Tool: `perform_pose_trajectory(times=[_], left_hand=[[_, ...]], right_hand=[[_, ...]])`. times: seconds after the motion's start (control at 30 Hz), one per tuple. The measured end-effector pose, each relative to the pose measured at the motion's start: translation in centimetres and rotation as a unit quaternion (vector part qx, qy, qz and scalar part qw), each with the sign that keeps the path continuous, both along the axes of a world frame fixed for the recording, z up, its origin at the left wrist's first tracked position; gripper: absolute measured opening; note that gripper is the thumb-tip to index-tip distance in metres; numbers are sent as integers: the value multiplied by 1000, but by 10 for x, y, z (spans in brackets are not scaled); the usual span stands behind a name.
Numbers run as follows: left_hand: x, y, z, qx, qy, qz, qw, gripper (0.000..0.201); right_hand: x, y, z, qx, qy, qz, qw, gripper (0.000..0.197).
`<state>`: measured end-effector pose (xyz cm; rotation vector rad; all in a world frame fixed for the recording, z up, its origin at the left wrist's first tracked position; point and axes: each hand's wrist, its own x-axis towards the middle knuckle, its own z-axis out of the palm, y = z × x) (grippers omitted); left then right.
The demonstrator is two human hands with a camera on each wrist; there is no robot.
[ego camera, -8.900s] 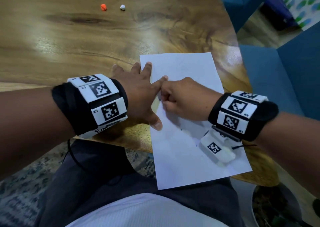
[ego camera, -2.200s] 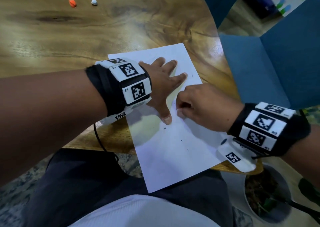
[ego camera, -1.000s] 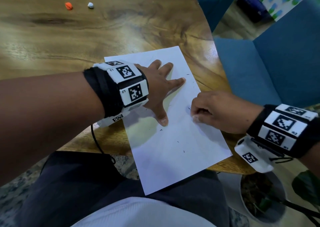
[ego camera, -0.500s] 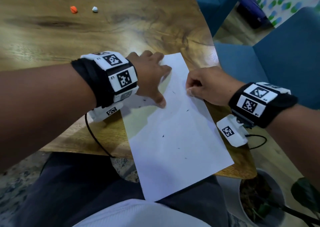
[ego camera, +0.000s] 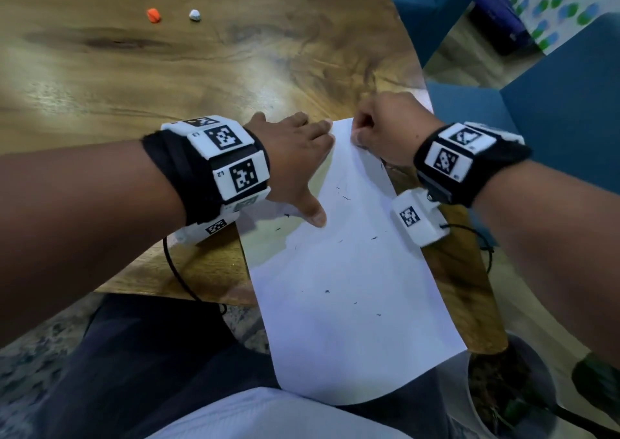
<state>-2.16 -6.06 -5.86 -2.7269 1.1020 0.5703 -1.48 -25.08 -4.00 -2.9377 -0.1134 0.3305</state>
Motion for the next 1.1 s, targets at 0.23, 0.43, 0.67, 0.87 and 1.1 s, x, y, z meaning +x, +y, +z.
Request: perform_pose_trajectory(times=[0.23, 0.43, 0.67, 0.87, 1.1], left_hand=[[-4, 0, -7, -10, -8, 26, 1000, 130], [-5, -2, -8, -11, -1, 37, 999, 127], [0, -11, -3, 0, -32, 10, 999, 121], [4, -10, -7, -4, -18, -5, 1000, 138], [6, -7, -12, -13, -7, -2, 1000, 142]], right_hand=[[3, 5, -5, 2, -23, -9, 1000, 10], [-44, 13, 1, 3, -7, 70, 998, 6], [-26, 3, -2, -9, 5, 43, 999, 11], [-9, 2, -4, -34, -22, 10, 999, 14], [-67, 19, -2, 4, 71, 141, 987, 10]])
